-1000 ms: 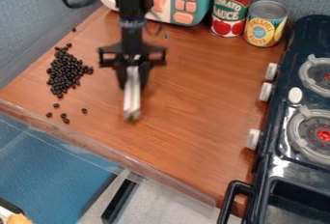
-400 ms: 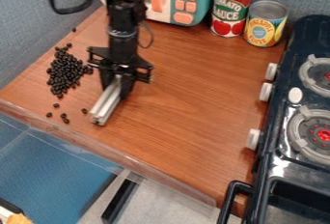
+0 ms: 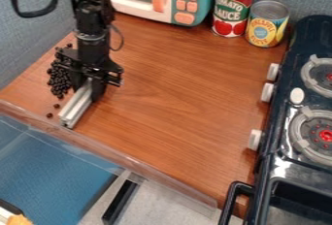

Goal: Sweep into pile

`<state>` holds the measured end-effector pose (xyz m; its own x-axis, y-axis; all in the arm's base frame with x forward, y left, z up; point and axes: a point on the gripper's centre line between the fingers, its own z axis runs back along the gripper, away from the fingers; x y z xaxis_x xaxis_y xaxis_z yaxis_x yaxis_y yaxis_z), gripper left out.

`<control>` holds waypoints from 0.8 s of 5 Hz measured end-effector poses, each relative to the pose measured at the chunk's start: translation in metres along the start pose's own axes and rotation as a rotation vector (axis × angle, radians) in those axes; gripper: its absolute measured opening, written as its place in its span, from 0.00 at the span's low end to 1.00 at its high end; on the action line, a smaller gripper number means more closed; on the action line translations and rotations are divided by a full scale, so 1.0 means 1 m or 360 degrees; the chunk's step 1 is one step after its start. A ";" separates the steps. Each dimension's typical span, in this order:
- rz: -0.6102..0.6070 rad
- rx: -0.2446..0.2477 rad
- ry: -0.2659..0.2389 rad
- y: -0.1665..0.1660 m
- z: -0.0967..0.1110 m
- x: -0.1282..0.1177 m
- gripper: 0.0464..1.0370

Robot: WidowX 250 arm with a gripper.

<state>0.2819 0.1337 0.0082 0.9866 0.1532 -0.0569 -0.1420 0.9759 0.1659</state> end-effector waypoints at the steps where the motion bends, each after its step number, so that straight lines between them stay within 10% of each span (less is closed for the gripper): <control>1: -0.0040 0.0014 -0.0028 0.009 -0.001 0.002 0.35; 4: -0.0192 0.0112 -0.0121 0.035 -0.001 0.031 0.35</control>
<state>0.3078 0.1727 0.0112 0.9998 0.0209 -0.0063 -0.0189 0.9727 0.2312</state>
